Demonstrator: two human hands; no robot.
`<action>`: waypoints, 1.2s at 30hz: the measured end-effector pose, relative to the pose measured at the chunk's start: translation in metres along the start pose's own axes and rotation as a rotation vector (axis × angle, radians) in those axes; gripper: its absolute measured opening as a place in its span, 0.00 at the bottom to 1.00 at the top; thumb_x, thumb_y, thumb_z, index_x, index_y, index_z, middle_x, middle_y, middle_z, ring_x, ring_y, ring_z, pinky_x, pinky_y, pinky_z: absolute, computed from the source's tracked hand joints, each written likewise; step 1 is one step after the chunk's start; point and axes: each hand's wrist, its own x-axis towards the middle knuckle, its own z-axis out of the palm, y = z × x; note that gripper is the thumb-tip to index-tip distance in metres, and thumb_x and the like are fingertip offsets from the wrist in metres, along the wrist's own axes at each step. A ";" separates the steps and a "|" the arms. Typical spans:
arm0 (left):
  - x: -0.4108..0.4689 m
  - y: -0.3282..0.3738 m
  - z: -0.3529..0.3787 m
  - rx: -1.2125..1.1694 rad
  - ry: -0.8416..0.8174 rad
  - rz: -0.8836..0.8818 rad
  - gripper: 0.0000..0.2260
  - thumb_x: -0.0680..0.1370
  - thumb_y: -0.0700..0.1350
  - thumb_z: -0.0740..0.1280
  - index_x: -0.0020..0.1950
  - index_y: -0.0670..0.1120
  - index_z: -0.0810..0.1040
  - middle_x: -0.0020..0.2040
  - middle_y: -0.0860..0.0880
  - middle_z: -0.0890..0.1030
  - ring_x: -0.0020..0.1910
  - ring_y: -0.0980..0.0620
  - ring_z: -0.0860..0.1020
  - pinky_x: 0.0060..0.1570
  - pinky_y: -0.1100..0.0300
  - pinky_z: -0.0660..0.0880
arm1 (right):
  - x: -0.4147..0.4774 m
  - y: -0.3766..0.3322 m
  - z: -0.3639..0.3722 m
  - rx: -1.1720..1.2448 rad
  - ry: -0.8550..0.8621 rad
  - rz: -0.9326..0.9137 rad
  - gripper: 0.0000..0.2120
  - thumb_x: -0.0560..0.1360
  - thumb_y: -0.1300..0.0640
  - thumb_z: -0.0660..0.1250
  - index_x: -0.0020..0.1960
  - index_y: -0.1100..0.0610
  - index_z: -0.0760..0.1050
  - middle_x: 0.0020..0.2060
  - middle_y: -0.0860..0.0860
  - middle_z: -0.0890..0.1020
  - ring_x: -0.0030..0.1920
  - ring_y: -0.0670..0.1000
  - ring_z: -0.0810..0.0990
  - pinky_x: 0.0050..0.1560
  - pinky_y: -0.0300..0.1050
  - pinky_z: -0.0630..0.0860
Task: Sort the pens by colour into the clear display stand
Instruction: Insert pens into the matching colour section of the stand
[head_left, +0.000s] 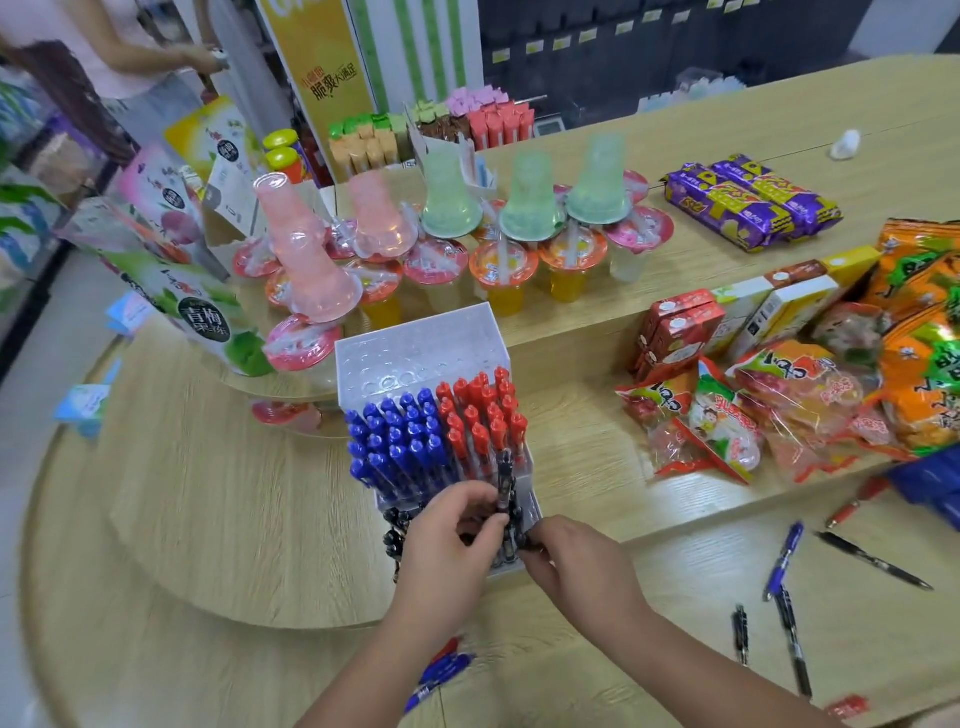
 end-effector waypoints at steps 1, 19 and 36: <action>0.000 0.000 0.000 0.003 -0.001 0.001 0.10 0.75 0.41 0.72 0.48 0.57 0.78 0.44 0.56 0.82 0.45 0.59 0.80 0.49 0.57 0.79 | -0.001 0.001 0.001 0.001 0.014 0.002 0.07 0.74 0.47 0.69 0.49 0.48 0.79 0.41 0.43 0.82 0.42 0.48 0.81 0.34 0.42 0.71; 0.027 0.025 0.005 0.213 -0.091 0.242 0.09 0.77 0.44 0.69 0.56 0.54 0.80 0.50 0.62 0.79 0.51 0.64 0.77 0.52 0.68 0.75 | 0.031 -0.017 -0.097 0.599 0.192 -0.023 0.05 0.76 0.56 0.71 0.48 0.47 0.79 0.40 0.41 0.81 0.42 0.44 0.80 0.39 0.33 0.74; 0.018 -0.052 -0.003 0.708 -0.083 0.536 0.18 0.80 0.54 0.59 0.66 0.50 0.76 0.63 0.53 0.77 0.66 0.52 0.70 0.67 0.55 0.64 | 0.054 0.029 -0.020 0.227 0.075 0.047 0.06 0.77 0.49 0.68 0.50 0.50 0.79 0.40 0.41 0.79 0.40 0.42 0.78 0.41 0.39 0.76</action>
